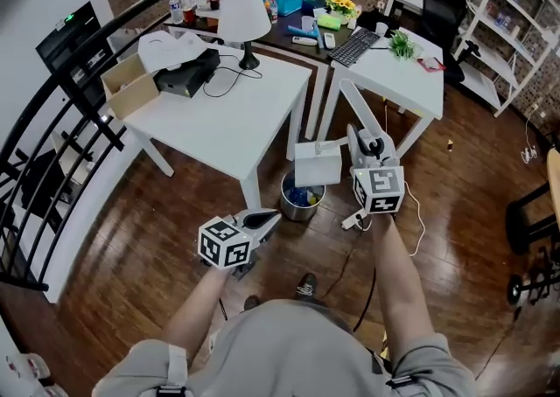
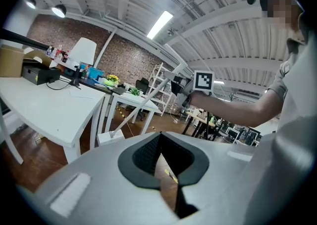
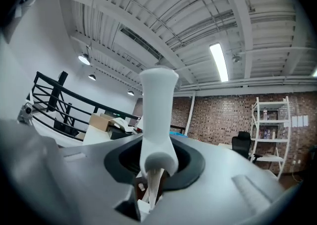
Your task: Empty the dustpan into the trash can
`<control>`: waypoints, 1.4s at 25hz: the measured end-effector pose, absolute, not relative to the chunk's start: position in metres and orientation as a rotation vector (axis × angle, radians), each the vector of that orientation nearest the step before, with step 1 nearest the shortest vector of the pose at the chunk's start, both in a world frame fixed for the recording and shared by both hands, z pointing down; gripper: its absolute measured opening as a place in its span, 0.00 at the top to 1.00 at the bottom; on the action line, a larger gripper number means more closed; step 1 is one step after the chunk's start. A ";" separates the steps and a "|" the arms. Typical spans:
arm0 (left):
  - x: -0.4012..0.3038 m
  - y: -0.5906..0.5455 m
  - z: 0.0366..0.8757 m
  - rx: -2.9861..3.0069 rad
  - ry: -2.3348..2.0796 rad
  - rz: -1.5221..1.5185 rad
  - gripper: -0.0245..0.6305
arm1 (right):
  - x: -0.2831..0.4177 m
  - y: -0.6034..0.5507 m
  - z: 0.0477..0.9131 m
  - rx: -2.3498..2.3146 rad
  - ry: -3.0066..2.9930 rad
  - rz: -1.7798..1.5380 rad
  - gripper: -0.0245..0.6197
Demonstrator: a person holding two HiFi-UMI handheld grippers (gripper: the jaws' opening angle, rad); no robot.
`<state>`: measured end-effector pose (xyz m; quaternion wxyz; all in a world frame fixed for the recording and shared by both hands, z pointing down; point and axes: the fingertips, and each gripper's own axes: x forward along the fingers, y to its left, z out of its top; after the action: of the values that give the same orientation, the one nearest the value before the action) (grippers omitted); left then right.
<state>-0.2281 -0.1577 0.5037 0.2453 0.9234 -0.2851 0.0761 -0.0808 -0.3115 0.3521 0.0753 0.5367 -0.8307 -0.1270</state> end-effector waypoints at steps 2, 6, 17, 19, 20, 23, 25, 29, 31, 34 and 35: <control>-0.214 -0.167 0.498 2.537 -0.772 0.214 0.95 | -0.066 -0.323 0.332 1.635 -2.513 -0.405 0.86; -0.189 -0.185 0.492 2.561 -0.761 0.226 0.95 | -0.036 -0.332 0.301 1.672 -2.535 -0.415 0.86; -0.066 -0.200 0.501 2.614 -0.523 0.285 0.95 | 0.081 -0.291 0.358 1.776 -2.406 -0.129 0.86; -0.045 -0.198 0.507 2.614 -0.483 0.302 0.95 | 0.099 -0.275 0.377 1.782 -2.383 -0.069 0.87; -0.035 -0.197 0.511 2.613 -0.465 0.307 0.95 | 0.108 -0.267 0.387 1.783 -2.371 -0.039 0.87; -0.010 -0.195 0.521 2.599 -0.406 0.323 0.95 | 0.130 -0.242 0.419 1.796 -2.328 0.055 0.87; 0.004 -0.190 0.530 2.586 -0.354 0.352 0.95 | 0.141 -0.227 0.442 1.809 -2.293 0.122 0.87; 0.025 -0.187 0.545 2.571 -0.272 0.416 0.95 | 0.156 -0.212 0.482 1.835 -2.236 0.221 0.87; 0.030 -0.189 0.552 2.561 -0.254 0.441 0.95 | 0.161 -0.210 0.501 1.844 -2.212 0.266 0.87; 0.030 -0.193 0.560 2.547 -0.249 0.474 0.95 | 0.167 -0.216 0.533 1.857 -2.167 0.348 0.87; 0.029 -0.194 0.562 2.542 -0.249 0.483 0.95 | 0.169 -0.220 0.545 1.865 -2.150 0.373 0.87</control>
<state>0.0287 -0.1945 0.5624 0.2677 0.9422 -0.0924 0.1788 0.1687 -0.2197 0.5445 0.1350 0.6437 -0.7422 0.1287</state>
